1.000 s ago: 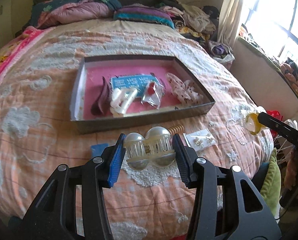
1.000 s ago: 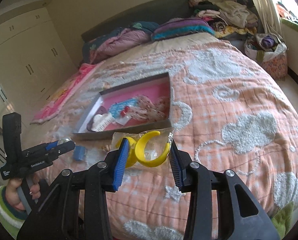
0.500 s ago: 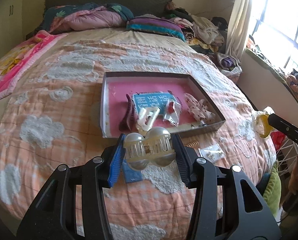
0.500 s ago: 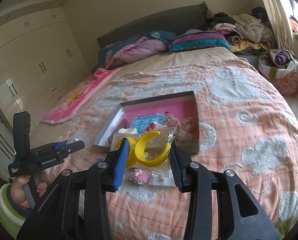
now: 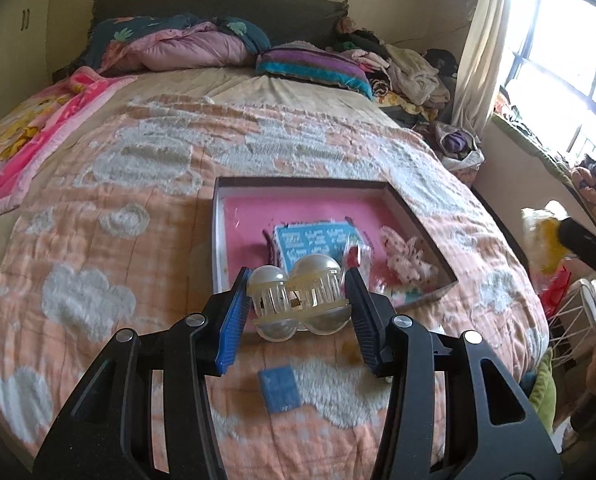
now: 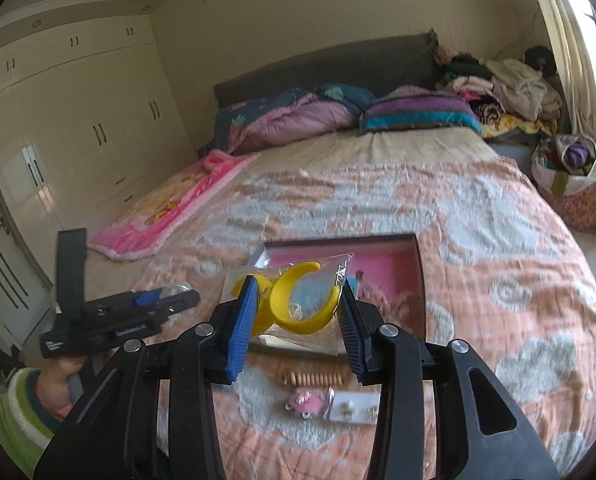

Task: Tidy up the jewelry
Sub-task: 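Carry the pearl hair ties with the left tool over the box while the right tool carries the earrings there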

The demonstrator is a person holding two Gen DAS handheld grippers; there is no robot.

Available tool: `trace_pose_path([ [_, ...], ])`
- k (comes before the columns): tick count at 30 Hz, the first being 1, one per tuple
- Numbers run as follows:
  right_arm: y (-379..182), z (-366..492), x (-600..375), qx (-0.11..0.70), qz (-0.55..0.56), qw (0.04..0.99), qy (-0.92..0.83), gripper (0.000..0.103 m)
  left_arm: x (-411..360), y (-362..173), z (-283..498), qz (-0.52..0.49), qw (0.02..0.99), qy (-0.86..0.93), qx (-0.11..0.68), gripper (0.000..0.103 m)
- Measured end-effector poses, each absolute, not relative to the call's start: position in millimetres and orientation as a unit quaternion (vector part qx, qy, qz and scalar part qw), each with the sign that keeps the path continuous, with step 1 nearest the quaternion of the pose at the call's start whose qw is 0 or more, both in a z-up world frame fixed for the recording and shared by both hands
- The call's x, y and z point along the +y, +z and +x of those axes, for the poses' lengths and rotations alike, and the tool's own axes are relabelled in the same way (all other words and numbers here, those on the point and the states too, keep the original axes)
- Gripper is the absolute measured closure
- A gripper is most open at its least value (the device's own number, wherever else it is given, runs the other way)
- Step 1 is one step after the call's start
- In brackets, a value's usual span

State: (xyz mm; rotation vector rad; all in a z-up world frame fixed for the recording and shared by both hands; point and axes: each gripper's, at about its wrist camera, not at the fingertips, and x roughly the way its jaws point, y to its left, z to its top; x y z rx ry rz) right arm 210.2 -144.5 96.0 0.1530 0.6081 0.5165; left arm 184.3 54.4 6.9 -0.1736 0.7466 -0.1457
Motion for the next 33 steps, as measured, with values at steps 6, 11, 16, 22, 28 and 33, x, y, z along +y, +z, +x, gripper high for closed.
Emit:
trace_pose_path([
  [6,112.7,213.3,-157.6,0.270,0.067,0.933,0.228,0.065,43.2,18.4,210.6,-0.079,0.928,-0.087,0.354,0.064],
  [11,118.9,217.4,-177.1,0.258,0.077,0.942,0.201,0.065,27.6,16.8,238.3,-0.079,0.923,-0.099,0.364,0.064],
  [16,122.0,220.4,-196.7,0.257,0.073,0.947,0.176,0.065,6.1,14.0,255.1,-0.077,0.919,-0.118,0.368,0.064],
  [22,121.3,228.4,-211.0,0.247,0.072,0.951,0.173,0.065,-17.6,-4.0,267.7,-0.045,0.911,-0.123,0.392,0.064],
  [28,105.4,247.0,-214.3,0.262,0.071,0.947,0.168,0.065,-27.4,-23.6,277.3,-0.041,0.900,-0.122,0.416,0.064],
  [33,80.2,269.2,-202.7,0.290,0.055,0.942,0.161,0.065,-30.2,-35.5,283.9,-0.030,0.897,-0.114,0.427,0.064],
])
